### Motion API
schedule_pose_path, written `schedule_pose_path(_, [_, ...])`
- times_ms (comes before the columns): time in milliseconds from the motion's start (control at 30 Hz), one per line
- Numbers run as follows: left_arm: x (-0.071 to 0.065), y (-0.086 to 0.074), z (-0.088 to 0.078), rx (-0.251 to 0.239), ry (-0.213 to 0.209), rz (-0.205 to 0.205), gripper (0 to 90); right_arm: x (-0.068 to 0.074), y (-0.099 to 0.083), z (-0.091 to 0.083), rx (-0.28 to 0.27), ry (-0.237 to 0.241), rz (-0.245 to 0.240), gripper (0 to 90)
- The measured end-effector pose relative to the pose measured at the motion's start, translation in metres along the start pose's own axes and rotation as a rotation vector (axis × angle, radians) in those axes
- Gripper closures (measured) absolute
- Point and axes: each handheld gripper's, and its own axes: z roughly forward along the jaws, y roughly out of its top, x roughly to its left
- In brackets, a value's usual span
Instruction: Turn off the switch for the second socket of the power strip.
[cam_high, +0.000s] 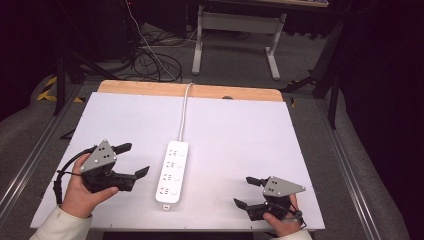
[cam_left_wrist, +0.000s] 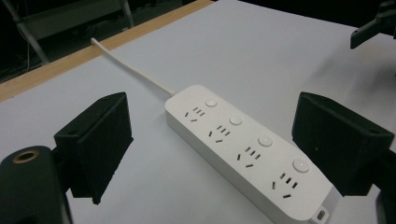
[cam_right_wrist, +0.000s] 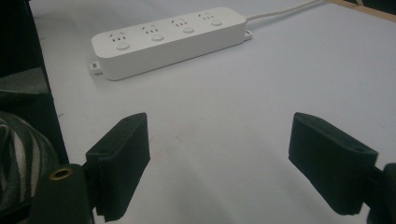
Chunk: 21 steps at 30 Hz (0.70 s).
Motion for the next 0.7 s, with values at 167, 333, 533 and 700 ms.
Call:
schedule_pose_path(167, [0.003, -0.011, -0.009, -0.015, 0.006, -0.026, 12.2, 0.000, 0.000, 0.000, -0.002, -0.002, -0.002, 21.2])
schedule_pose_path(333, [0.009, -0.026, -0.015, -0.007, 0.007, -0.047, 12.3, 0.000, 0.000, 0.000, -0.003, -0.001, -0.004, 21.2])
schedule_pose_path(533, [0.017, -0.045, -0.022, -0.014, 0.013, -0.071, 12.5, 0.000, 0.000, 0.000, -0.002, -0.003, -0.004, 21.2])
schedule_pose_path(700, [0.019, -0.058, -0.028, -0.026, 0.020, -0.067, 12.4, 0.000, 0.000, 0.000, -0.002, -0.003, -0.003, 21.2])
